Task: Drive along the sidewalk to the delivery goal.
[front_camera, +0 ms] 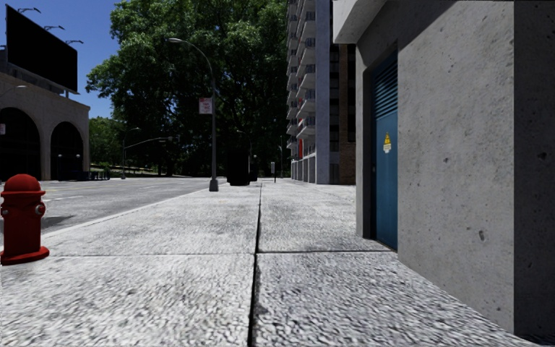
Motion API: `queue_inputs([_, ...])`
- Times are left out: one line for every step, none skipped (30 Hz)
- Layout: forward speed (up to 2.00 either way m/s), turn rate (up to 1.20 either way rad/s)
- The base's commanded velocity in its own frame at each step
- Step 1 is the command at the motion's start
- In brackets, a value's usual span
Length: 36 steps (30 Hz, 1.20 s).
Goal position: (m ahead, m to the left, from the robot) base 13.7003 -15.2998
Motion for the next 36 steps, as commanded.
queue_inputs([2.0, 0.0])
queue_inputs([2.0, 0.0])
queue_inputs([2.0, 0.0])
queue_inputs([2.0, 0.0])
queue_inputs([2.0, 0.0])
queue_inputs([2.0, 0.0])
queue_inputs([2.0, 0.0])
queue_inputs([2.0, 0.0])
queue_inputs([2.0, 0.0])
queue_inputs([2.0, 0.0])
queue_inputs([2.0, 0.0])
queue_inputs([2.0, 0.0])
queue_inputs([2.0, 0.0])
queue_inputs([2.0, 0.0])
queue_inputs([2.0, 0.0])
queue_inputs([2.0, 0.0])
queue_inputs([2.0, 0.0])
queue_inputs([2.0, 0.0])
queue_inputs([2.0, 0.0])
queue_inputs([2.0, 0.0])
queue_inputs([2.0, 0.0])
queue_inputs([2.0, 0.0])
queue_inputs([2.0, 0.0])
queue_inputs([2.0, 0.0])
queue_inputs([2.0, 0.0])
queue_inputs([2.0, 0.0])
queue_inputs([2.0, 0.0])
queue_inputs([2.0, 0.0])
queue_inputs([2.0, 0.0])
queue_inputs([2.0, 0.0])
queue_inputs([2.0, 0.0])
queue_inputs([2.0, 0.0])
queue_inputs([2.0, 0.0])
queue_inputs([2.0, 0.0])
queue_inputs([2.0, 0.0])
queue_inputs([2.0, 0.0])
